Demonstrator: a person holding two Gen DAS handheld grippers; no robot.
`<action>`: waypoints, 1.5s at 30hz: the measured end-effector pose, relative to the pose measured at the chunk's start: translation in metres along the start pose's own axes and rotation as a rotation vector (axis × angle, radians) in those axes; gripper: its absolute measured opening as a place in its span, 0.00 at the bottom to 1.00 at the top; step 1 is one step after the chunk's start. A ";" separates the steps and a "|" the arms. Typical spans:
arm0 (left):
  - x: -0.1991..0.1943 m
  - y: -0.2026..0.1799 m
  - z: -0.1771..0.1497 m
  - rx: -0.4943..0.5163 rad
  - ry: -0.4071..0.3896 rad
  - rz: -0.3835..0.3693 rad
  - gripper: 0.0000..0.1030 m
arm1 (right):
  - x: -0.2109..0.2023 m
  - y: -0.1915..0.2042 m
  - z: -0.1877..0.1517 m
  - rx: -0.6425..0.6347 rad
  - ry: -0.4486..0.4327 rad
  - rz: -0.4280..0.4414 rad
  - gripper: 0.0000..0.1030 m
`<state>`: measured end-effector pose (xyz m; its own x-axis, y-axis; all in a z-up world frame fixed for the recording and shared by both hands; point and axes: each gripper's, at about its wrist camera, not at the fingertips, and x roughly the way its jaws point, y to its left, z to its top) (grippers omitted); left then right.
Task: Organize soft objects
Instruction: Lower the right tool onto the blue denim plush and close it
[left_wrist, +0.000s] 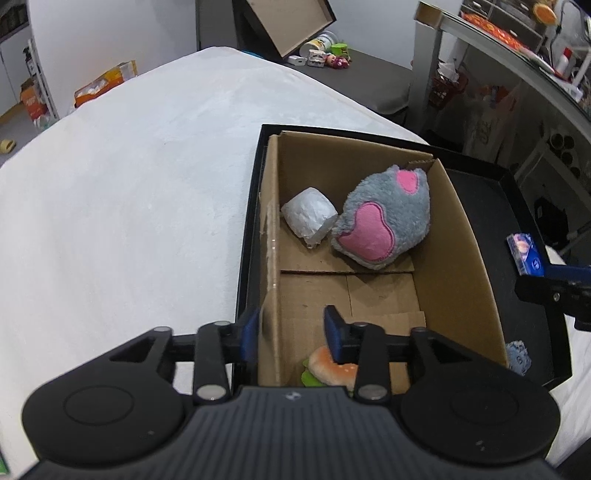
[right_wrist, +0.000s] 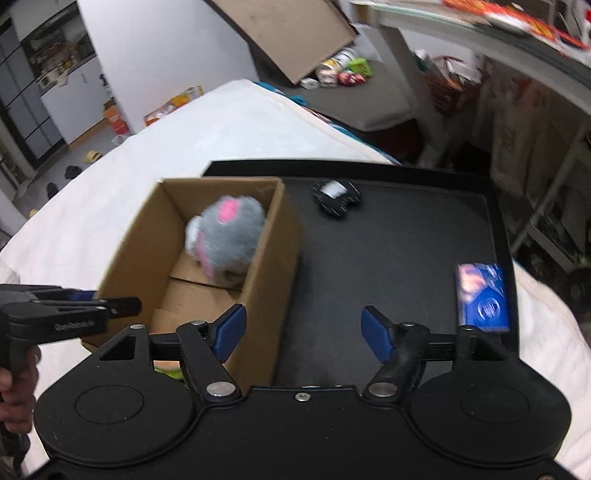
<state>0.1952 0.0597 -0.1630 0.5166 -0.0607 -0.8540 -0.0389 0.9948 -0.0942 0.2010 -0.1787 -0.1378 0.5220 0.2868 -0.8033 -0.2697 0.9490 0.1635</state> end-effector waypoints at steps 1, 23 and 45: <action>0.000 -0.002 0.000 0.011 0.000 0.005 0.47 | 0.001 -0.004 -0.004 0.009 0.007 -0.005 0.67; 0.015 -0.031 0.002 0.105 0.037 0.074 0.64 | 0.047 -0.051 -0.067 0.103 0.190 -0.090 0.83; 0.012 -0.029 0.002 0.105 0.031 0.078 0.64 | 0.023 -0.052 -0.036 0.100 0.143 -0.052 0.25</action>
<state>0.2042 0.0301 -0.1694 0.4888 0.0163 -0.8723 0.0126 0.9996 0.0258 0.1980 -0.2266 -0.1849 0.4109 0.2218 -0.8843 -0.1594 0.9725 0.1698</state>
